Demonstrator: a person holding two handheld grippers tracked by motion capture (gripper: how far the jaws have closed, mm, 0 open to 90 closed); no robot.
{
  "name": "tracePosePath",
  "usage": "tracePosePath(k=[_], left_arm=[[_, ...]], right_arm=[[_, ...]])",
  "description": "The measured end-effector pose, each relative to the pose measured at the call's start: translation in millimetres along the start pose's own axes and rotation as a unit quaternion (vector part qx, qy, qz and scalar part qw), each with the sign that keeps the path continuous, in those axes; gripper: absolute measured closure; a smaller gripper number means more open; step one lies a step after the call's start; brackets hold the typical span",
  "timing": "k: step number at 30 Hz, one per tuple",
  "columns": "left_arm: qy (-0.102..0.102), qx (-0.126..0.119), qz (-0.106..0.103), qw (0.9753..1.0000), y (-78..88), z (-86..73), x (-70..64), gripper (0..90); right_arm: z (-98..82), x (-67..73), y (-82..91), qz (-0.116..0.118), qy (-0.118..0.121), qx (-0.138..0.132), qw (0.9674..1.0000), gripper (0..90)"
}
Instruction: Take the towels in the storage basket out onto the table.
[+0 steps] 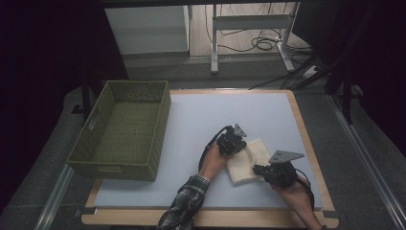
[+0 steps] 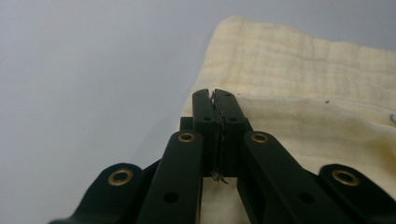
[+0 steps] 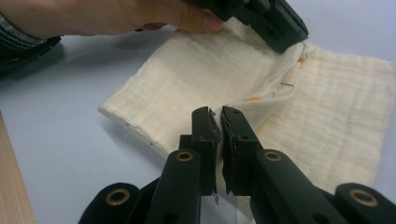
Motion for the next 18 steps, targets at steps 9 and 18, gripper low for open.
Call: tracePosePath(k=[9,18], left_arm=[[0.003,-0.043,0.016,0.9989,17.9,18.3,3.2,88.7],[0.0,-0.048,0.017,0.9987,6.4,34.7,0.4,88.2]], right_arm=[[9.8,-0.5,11.9,-0.006,0.003,-0.02,0.9998,84.1],[10.9,-15.5,26.0,-0.027,-0.009,-0.029,0.9992,84.1]])
Point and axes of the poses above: each handheld gripper's, and its own axes: y roughly backward along the jaws, z roughly out of its top, x roughly to its left, the point moved 5 cm from there along -y, roughly forward along the jaws, and after that the axes turned 6 degrees about -y, right-handed, at the moved point
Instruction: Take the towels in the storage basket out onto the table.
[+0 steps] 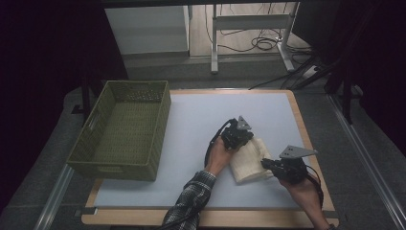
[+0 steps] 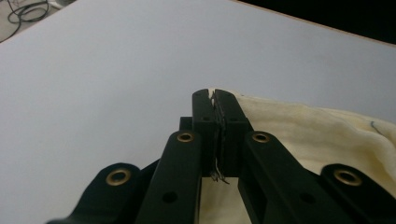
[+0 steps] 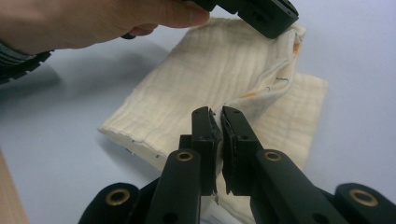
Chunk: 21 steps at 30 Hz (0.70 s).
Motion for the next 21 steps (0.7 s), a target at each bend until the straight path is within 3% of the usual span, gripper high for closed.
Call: tracePosePath(k=[5,8,13,19,21], left_arm=[[0.004,0.006,-0.004,1.0,-12.0,-1.6,-3.4,86.1],[0.01,0.001,-0.007,0.9999,-13.2,-2.3,-3.3,74.8],[0.018,-0.006,0.003,0.9998,-2.4,-2.6,-0.1,59.8],[0.032,-0.008,0.024,0.9992,22.8,-16.5,9.4,40.0],[0.034,-0.007,0.027,0.999,25.6,-19.6,10.6,36.3]], right_arm=[[-9.2,-9.8,-2.5,-0.013,-0.01,0.008,0.9998,83.8],[-12.7,-14.2,-1.9,-0.019,-0.014,0.01,0.9997,80.0],[-14.5,-21.1,8.4,-0.037,-0.014,0.007,0.9992,69.4],[-16.8,-37.0,26.2,-0.072,-0.017,0.008,0.9972,65.5],[-14.9,-40.5,27.4,-0.074,-0.022,0.005,0.997,65.5]])
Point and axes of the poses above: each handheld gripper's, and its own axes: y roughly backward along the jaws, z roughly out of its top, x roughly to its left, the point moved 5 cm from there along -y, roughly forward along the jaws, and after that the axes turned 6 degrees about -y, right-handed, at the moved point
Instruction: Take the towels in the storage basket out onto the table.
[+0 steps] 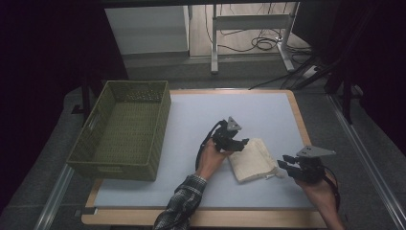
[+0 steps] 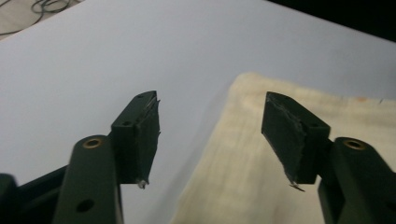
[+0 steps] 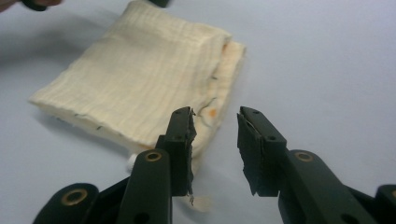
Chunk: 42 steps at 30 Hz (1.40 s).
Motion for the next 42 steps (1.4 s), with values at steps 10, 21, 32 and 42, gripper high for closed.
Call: tracePosePath(k=[10,21,32,42], left_arm=[[0.026,0.04,0.028,0.9985,40.0,-55.1,13.0,20.3],[0.049,0.083,0.042,0.9945,65.1,-108.9,14.0,11.6],[0.058,0.09,0.038,0.9935,63.4,-109.7,14.5,10.4],[0.062,0.093,0.034,0.9931,62.9,-108.4,15.6,10.1]], right_arm=[[34.2,6.4,-43.8,0.018,0.001,0.007,0.9998,69.9],[47.1,-0.3,-104.4,-0.005,0.001,0.045,0.999,87.4],[57.4,3.5,-76.8,-0.019,0.011,0.014,0.9997,88.3],[42.5,-10.8,-86.4,-0.023,-0.011,0.024,0.9994,72.3]])
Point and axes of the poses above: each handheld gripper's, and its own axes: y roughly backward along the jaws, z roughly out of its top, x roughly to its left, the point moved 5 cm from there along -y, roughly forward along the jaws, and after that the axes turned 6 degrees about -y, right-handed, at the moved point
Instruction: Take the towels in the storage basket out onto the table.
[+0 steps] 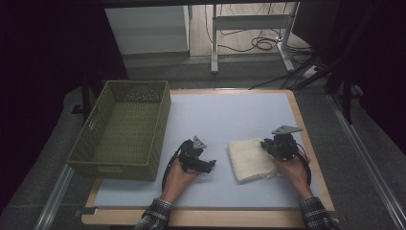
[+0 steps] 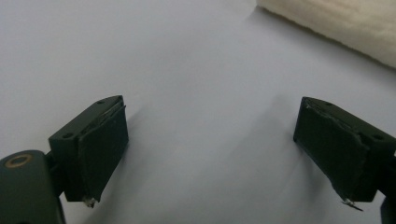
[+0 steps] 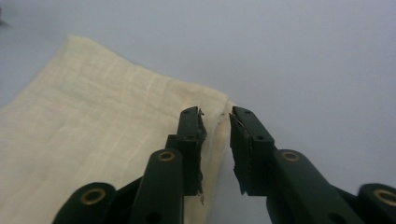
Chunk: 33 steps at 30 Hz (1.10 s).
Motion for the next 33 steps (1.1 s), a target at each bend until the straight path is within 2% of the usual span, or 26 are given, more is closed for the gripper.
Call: tracePosePath(k=[5,7,11,14,18,21,25,28,31,33], left_arm=[[0.006,-0.016,-0.002,0.9999,-2.0,23.2,3.0,13.4],[-0.002,-0.026,0.004,0.9997,-4.3,40.5,4.5,14.2],[-0.002,-0.039,0.001,0.9992,-11.3,61.1,5.2,16.6],[-0.003,-0.042,-0.002,0.9991,-23.3,70.8,2.9,20.9],[-0.009,-0.021,0.0,0.9997,-42.2,70.7,0.9,23.3],[-0.006,-0.012,-0.003,0.9999,-51.3,67.4,-0.5,24.6],[0.001,-0.013,-0.014,0.9998,-53.2,66.0,-0.6,25.1],[0.004,-0.016,-0.023,0.9996,-54.4,64.8,-0.8,25.1],[0.0,-0.017,-0.028,0.9995,-54.4,64.4,-0.6,26.1],[-0.006,-0.017,-0.036,0.9992,-53.3,65.1,-2.7,33.0]], right_arm=[[-1.1,3.4,24.2,0.002,0.007,-0.013,0.9999,66.9],[-7.6,5.5,34.0,0.004,0.008,-0.012,0.9999,65.1],[-21.3,8.4,47.5,0.007,0.01,-0.007,0.9999,61.4],[-31.7,11.9,55.1,0.015,0.006,-0.004,0.9999,57.7],[-43.0,15.7,54.6,0.019,0.001,0.002,0.9998,54.4],[-50.2,15.3,48.1,0.011,0.001,0.015,0.9998,54.0],[-59.6,15.5,41.8,0.015,-0.002,0.033,0.9993,49.3],[-62.5,14.8,42.9,0.016,-0.017,0.035,0.9991,46.7],[-64.4,16.5,43.4,0.013,-0.026,0.031,0.9991,47.2],[-65.0,18.6,43.6,0.01,-0.031,0.031,0.999,52.0]])
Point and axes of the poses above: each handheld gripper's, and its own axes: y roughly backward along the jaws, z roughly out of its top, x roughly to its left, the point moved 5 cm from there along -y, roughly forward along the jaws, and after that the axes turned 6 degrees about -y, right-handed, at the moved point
